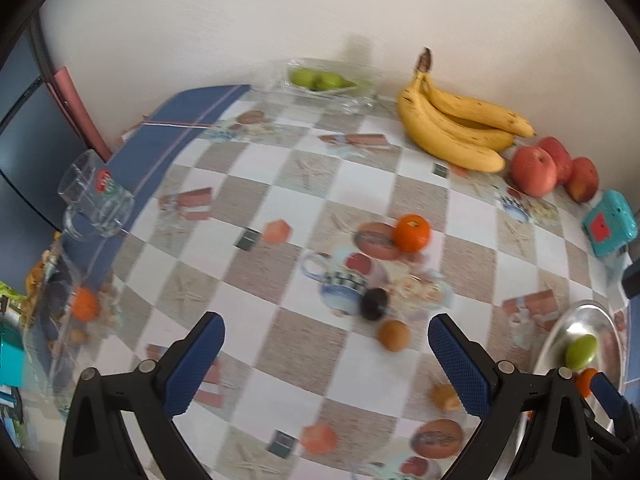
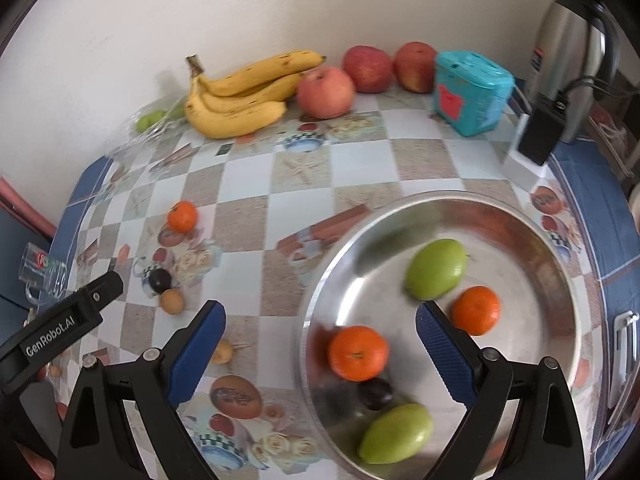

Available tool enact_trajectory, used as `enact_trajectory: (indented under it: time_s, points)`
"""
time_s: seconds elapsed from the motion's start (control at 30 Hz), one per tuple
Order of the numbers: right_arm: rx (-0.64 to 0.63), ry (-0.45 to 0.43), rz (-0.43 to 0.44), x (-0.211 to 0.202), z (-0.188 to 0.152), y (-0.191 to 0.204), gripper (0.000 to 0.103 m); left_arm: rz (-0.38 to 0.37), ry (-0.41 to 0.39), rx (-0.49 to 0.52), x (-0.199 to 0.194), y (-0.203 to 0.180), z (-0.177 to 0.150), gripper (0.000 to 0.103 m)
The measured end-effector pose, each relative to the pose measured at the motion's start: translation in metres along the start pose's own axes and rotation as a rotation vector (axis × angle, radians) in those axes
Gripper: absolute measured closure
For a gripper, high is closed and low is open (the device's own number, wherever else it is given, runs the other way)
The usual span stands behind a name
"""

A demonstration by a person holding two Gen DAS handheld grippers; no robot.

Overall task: Organize fruits
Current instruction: 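Move both open grippers toward the two brown kiwis on the table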

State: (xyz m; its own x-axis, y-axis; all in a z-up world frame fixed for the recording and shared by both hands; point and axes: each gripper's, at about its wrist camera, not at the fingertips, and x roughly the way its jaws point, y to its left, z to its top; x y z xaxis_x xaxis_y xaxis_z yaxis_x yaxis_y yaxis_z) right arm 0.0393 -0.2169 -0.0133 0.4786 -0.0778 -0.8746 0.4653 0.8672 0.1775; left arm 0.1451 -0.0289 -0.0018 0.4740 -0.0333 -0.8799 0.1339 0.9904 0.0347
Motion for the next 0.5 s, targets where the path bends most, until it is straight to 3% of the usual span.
enact_trajectory:
  time_s: [0.23,0.5]
  points:
    - [-0.054,-0.007,0.049,0.004,0.0,0.029,0.007,0.042,-0.038,-0.027,-0.006,0.029,0.011,0.0]
    - [-0.103,-0.016,0.107,0.008,-0.001,0.059,0.007,0.006,-0.025,-0.023,-0.001,0.035,0.012,0.0]
